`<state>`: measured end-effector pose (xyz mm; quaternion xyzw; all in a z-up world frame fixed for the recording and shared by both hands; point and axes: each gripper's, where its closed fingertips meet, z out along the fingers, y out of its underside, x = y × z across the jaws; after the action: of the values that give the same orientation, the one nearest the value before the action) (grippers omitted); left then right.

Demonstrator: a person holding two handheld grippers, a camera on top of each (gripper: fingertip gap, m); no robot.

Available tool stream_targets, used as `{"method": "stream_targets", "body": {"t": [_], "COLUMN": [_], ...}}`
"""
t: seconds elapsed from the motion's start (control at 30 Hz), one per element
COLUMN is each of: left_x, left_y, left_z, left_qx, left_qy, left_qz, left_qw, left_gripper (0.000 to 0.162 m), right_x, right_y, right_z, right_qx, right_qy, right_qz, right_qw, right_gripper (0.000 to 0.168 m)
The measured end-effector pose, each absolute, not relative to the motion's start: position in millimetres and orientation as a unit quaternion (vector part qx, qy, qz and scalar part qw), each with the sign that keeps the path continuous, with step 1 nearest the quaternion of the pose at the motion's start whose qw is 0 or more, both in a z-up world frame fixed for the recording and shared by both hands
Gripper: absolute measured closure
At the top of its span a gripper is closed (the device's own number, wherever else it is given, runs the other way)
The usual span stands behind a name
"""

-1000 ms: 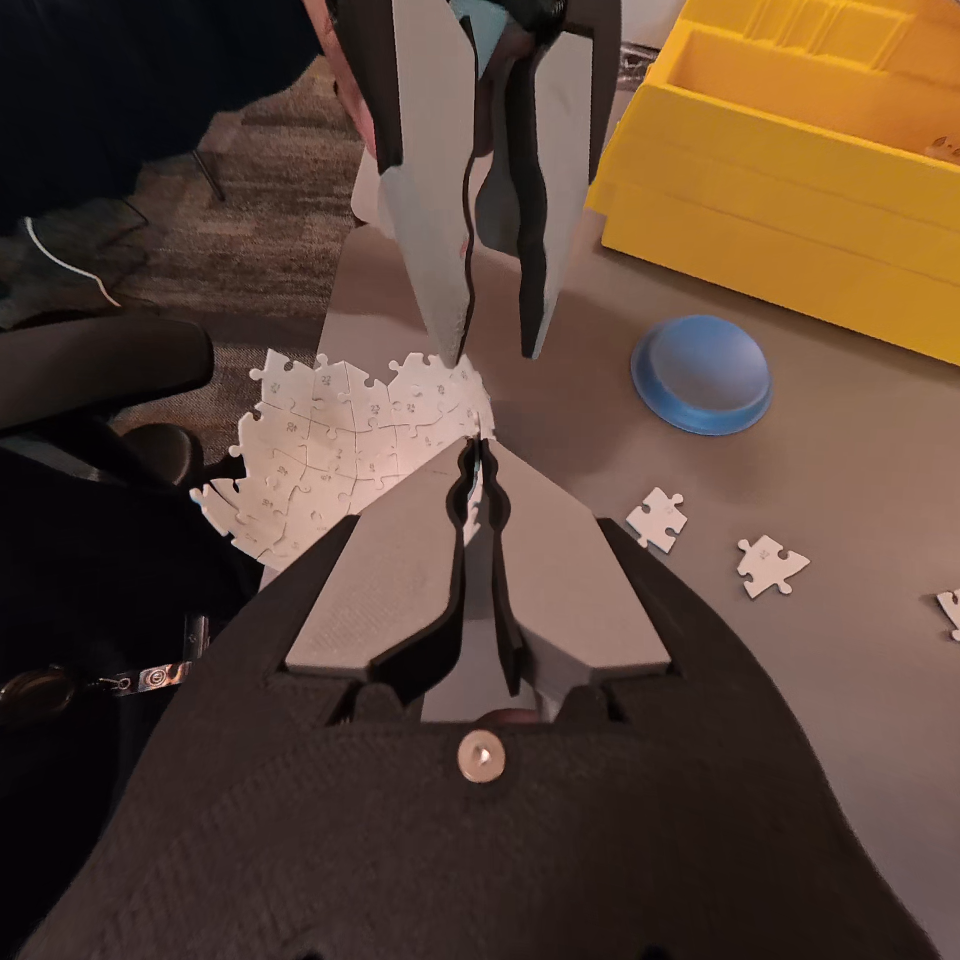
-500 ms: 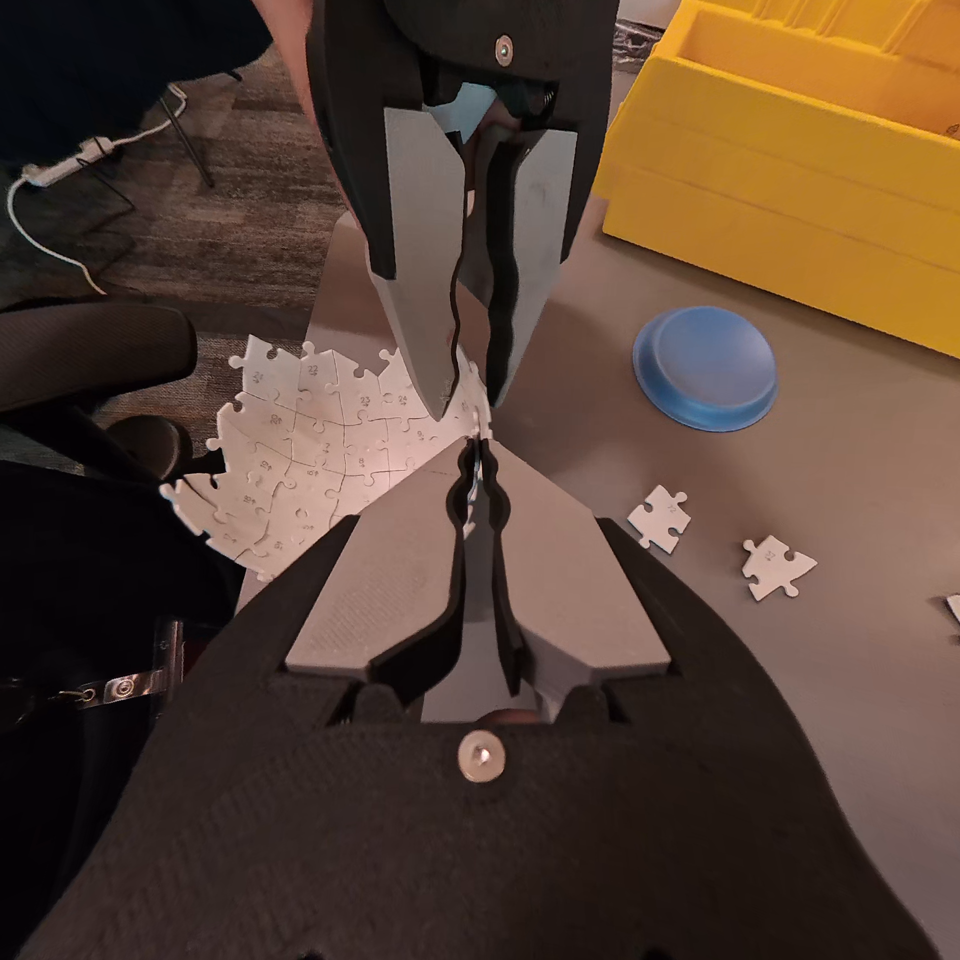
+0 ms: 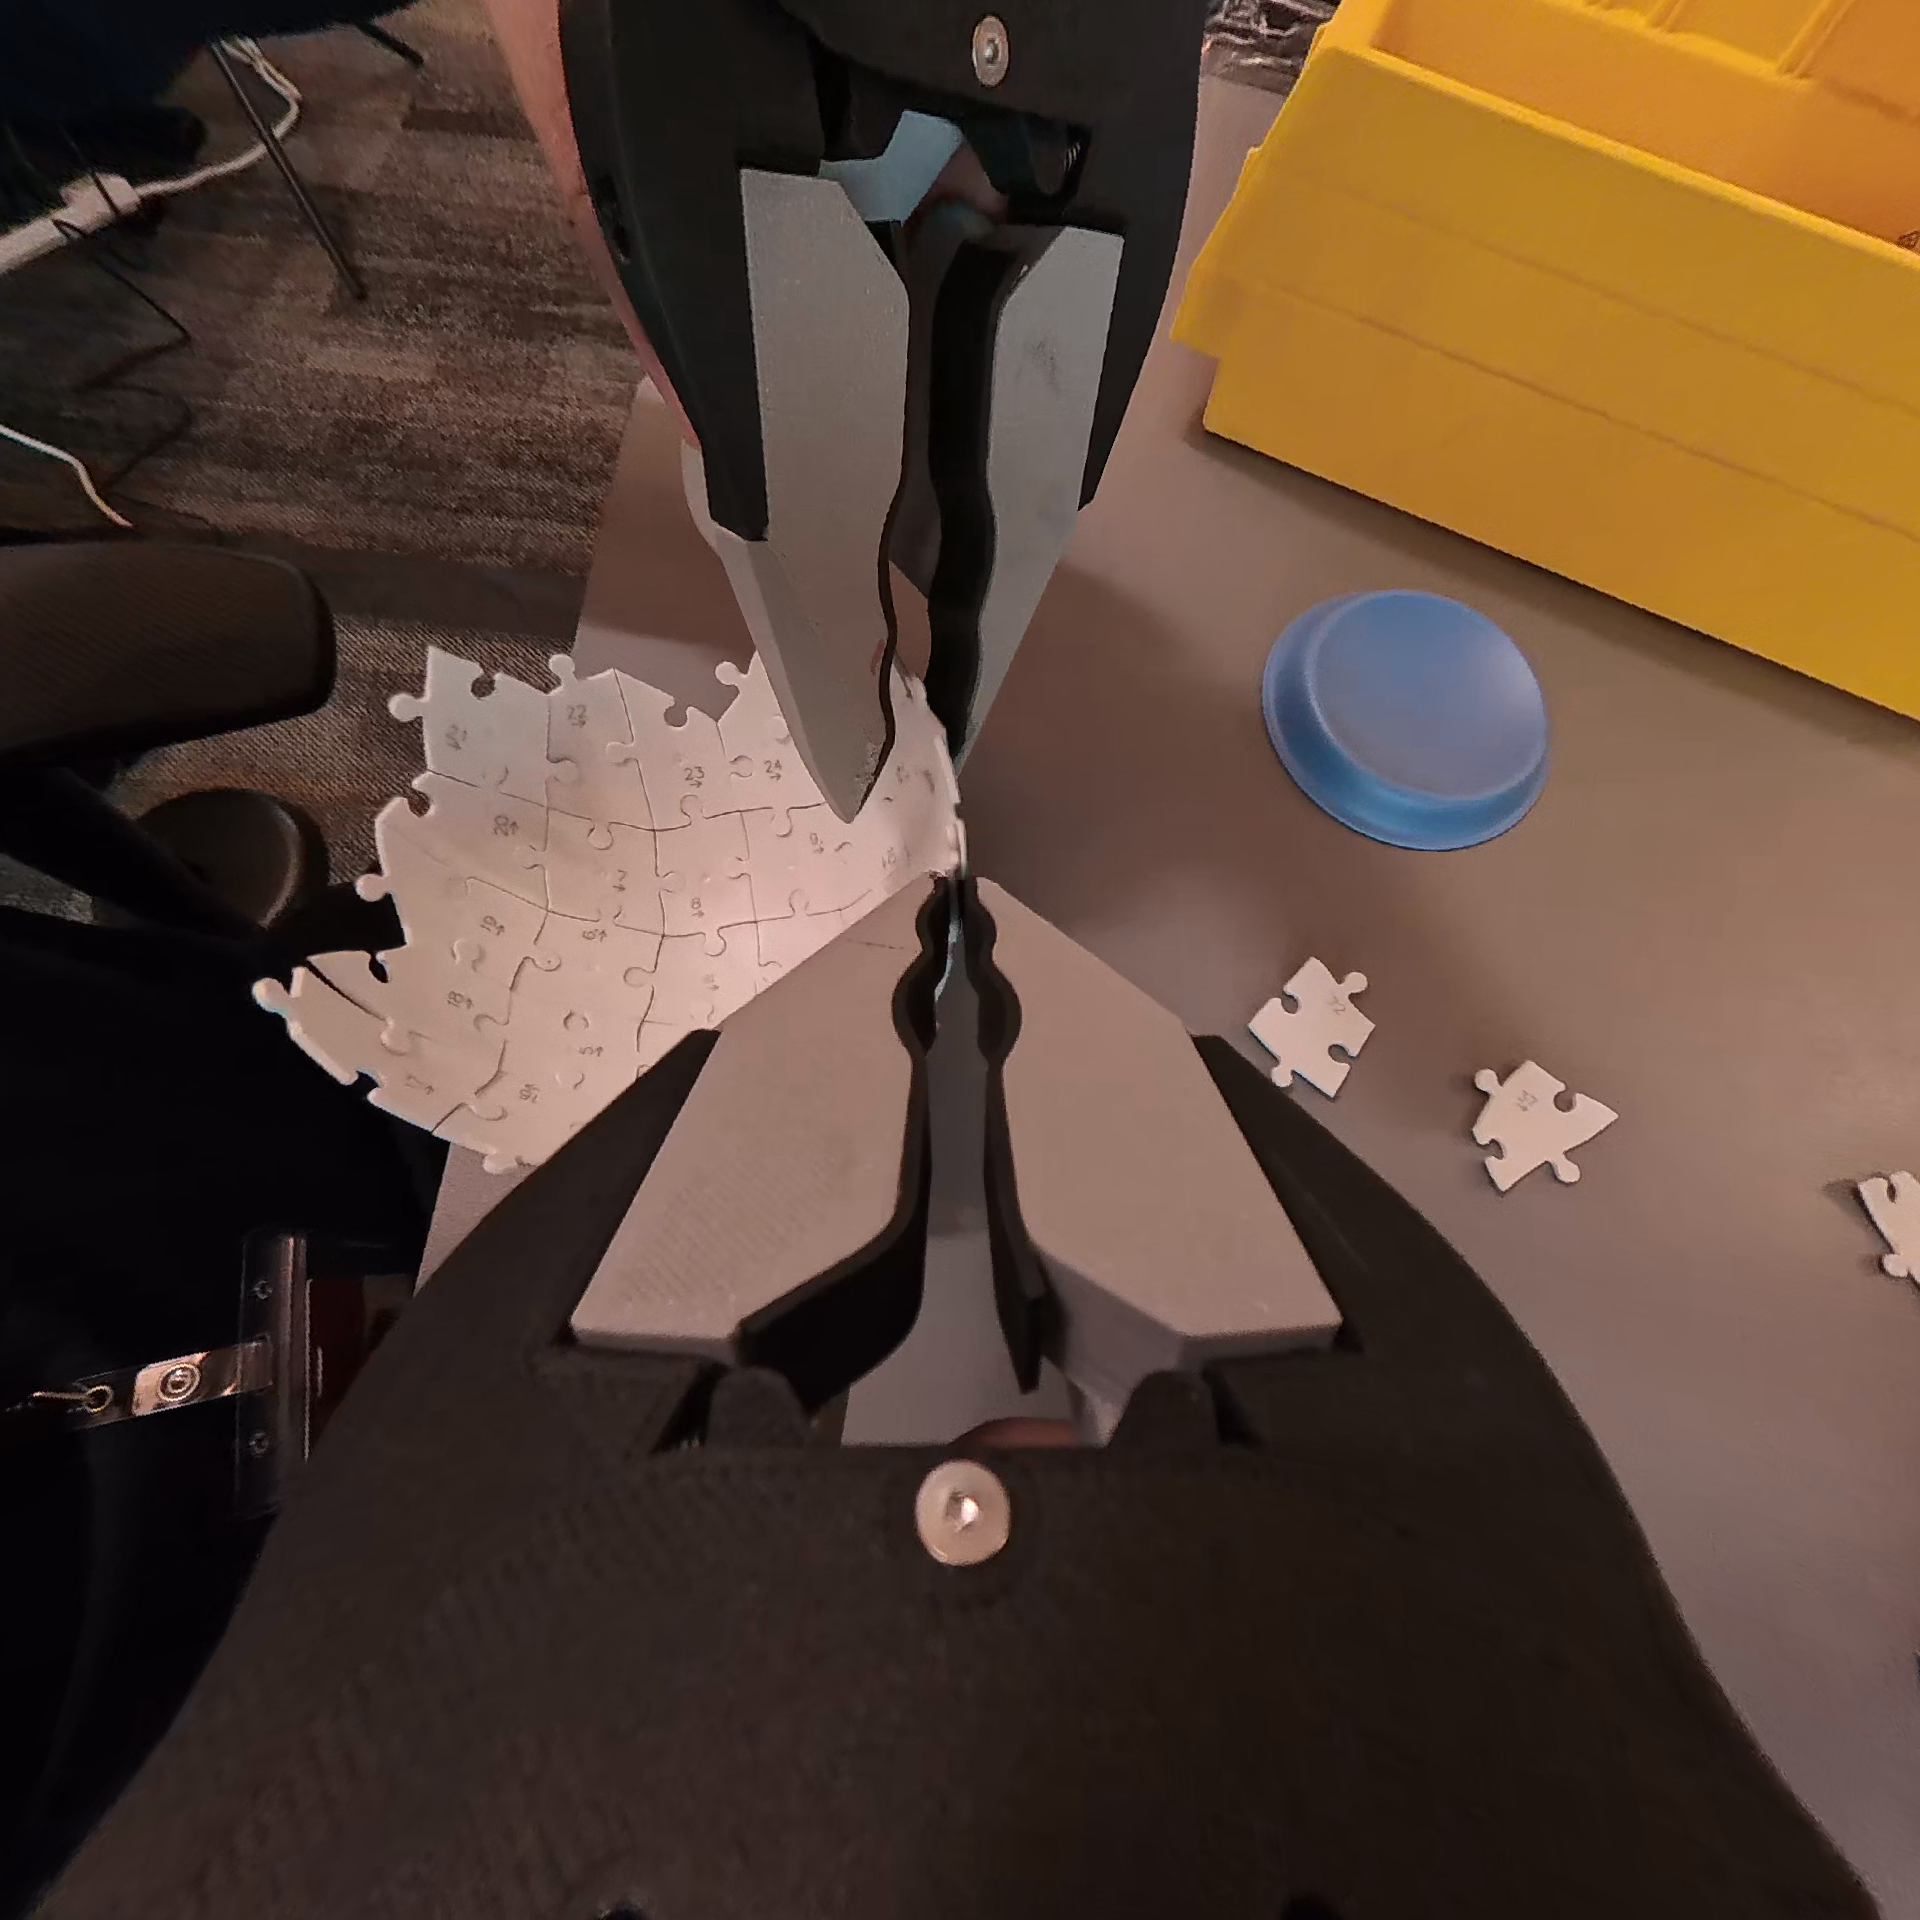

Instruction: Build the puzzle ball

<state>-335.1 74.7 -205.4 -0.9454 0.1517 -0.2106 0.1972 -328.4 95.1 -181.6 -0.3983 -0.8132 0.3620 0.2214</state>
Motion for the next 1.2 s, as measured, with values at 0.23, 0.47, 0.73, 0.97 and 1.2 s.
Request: {"method": "stream_targets", "body": {"t": [0.23, 0.47, 0.73, 0.97, 1.2], "left_x": [-333.3, -335.7, -335.8, -337.5, -338.0], "left_y": [74.3, 78.4, 80.2, 82.6, 87.6], "left_z": [-204.6, -204.5, -206.0, -210.3, -208.8], "left_qx": [-0.946, -0.947, -0.947, -0.945, -0.94], "left_qy": [0.156, 0.158, 0.163, 0.173, 0.184], "left_qz": [-0.208, -0.205, -0.207, -0.211, -0.223], "left_qw": [0.193, 0.189, 0.186, 0.18, 0.181], "left_gripper": [0.144, 0.141, 0.143, 0.144, 0.142], "right_x": [-330.5, -330.5, -332.3, -334.4, -336.8], "right_y": [98.3, 100.0, 99.5, 97.9, 100.9], "right_z": [-186.2, -185.4, -189.0, -192.3, -194.6], "right_qx": [-0.398, -0.401, -0.404, -0.396, -0.4], "right_qy": [-0.817, -0.813, -0.811, -0.811, -0.806], "right_qz": [0.347, 0.354, 0.359, 0.37, 0.379], "right_qw": [0.231, 0.23, 0.225, 0.221, 0.217], "right_gripper": [0.168, 0.168, 0.168, 0.168, 0.168]}}
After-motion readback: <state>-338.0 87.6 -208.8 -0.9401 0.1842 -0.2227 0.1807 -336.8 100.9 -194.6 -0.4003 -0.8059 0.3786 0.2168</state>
